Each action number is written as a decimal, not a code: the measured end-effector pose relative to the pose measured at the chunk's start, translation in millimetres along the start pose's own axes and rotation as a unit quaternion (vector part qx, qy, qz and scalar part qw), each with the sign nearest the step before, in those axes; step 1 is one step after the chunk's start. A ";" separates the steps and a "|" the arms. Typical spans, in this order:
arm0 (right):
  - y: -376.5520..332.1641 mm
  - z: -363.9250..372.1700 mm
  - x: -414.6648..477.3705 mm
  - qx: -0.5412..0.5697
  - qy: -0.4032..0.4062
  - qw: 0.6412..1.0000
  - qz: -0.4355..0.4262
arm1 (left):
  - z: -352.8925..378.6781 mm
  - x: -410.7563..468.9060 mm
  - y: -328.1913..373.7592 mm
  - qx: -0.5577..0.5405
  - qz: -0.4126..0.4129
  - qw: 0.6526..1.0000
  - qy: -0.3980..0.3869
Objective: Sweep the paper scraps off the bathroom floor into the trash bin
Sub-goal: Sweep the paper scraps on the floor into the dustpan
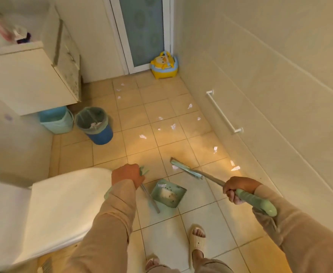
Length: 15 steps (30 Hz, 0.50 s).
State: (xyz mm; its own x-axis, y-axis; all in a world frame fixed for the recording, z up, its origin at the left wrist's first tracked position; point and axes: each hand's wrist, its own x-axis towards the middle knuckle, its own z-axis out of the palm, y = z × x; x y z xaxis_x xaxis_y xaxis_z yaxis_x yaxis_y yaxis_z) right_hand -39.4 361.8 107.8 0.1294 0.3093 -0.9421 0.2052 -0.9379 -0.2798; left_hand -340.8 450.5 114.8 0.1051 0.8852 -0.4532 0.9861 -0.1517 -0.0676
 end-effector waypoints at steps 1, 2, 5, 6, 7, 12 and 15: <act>-8.5 -8.8 8.2 -0.007 0.001 1.000 0.009 | -1.7 3.5 4.3 -0.001 -0.014 1.000 -0.002; -18.6 -15.8 13.5 -0.007 0.001 1.000 0.016 | -3.3 6.7 9.5 -0.002 -0.024 1.000 -0.006; -38.8 -28.1 31.9 -0.011 0.000 1.000 -0.013 | -8.2 13.7 27.1 -0.016 -0.047 0.998 -0.043; -42.3 -29.4 37.2 -0.008 0.002 1.000 -0.026 | -10.3 16.8 32.1 -0.022 -0.054 0.997 -0.056; -45.3 -30.3 43.5 0.012 0.005 0.999 -0.033 | -12.5 19.0 35.9 -0.028 -0.061 0.996 -0.065; -61.4 -11.3 67.1 -0.082 -0.006 0.996 -0.033 | -16.5 31.1 40.5 -0.040 -0.085 0.993 -0.071; -47.9 5.2 65.6 -0.161 -0.014 0.987 -0.019 | -14.4 34.3 43.0 -0.041 -0.092 0.993 -0.066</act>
State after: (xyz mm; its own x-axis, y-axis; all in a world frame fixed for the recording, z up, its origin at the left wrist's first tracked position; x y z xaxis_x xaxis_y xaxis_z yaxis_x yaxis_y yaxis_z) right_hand -45.8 426.3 58.5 0.0892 0.3351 -0.9379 0.5077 -0.8255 -0.2467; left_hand -292.9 480.7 109.1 -0.0899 0.8284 -0.5529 0.9948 0.0480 -0.0898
